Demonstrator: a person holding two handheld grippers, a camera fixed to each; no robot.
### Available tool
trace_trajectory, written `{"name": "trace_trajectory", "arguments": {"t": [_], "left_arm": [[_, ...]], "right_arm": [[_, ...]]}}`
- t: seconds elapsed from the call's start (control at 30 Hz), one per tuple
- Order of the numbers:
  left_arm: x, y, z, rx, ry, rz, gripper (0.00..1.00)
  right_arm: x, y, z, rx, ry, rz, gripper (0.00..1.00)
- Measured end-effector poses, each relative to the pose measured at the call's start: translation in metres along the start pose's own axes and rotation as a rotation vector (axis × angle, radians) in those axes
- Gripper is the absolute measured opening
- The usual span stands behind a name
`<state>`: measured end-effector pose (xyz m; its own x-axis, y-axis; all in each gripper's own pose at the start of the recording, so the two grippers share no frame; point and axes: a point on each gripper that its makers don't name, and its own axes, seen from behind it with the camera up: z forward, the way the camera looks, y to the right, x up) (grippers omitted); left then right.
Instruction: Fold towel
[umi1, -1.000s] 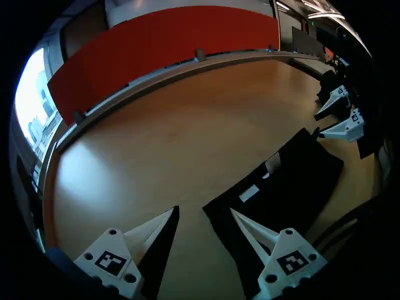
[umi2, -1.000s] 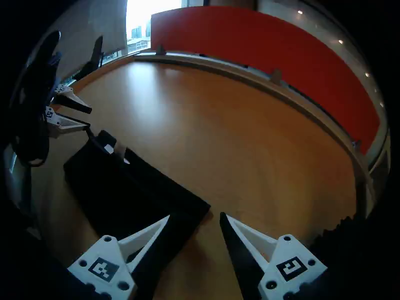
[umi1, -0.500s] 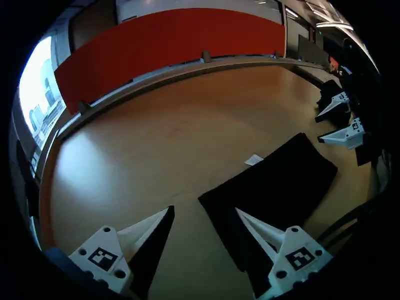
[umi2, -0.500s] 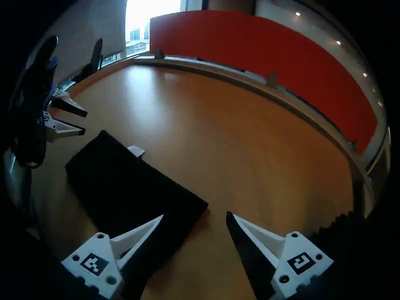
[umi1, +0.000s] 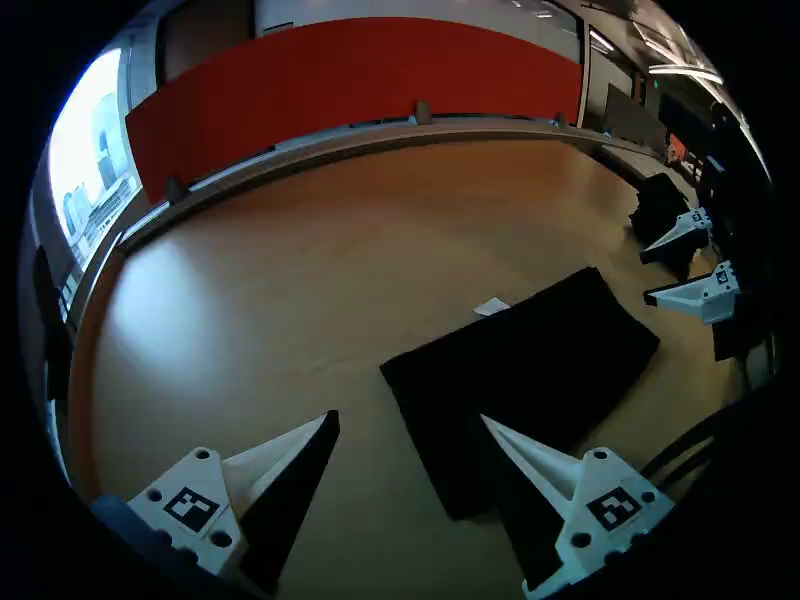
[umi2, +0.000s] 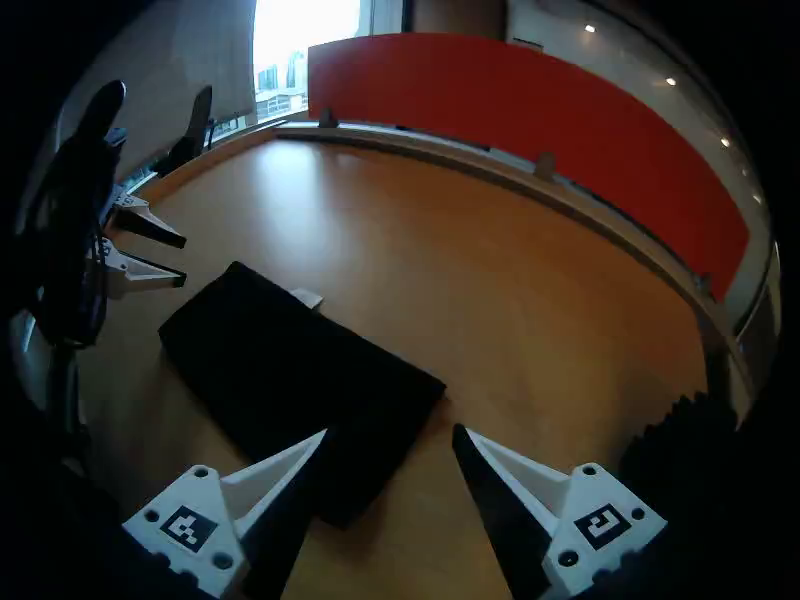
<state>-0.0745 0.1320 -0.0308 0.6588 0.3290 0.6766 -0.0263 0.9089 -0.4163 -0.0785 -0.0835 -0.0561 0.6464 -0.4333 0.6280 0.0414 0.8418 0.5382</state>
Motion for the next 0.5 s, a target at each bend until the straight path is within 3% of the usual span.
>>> {"name": "trace_trajectory", "arguments": {"t": [0.5], "left_arm": [[-0.033, -0.001, -0.026, 0.042, -0.020, -0.114, 0.94]], "right_arm": [[-0.014, -0.011, -0.009, 0.011, -0.006, 0.005, 0.87]]}}
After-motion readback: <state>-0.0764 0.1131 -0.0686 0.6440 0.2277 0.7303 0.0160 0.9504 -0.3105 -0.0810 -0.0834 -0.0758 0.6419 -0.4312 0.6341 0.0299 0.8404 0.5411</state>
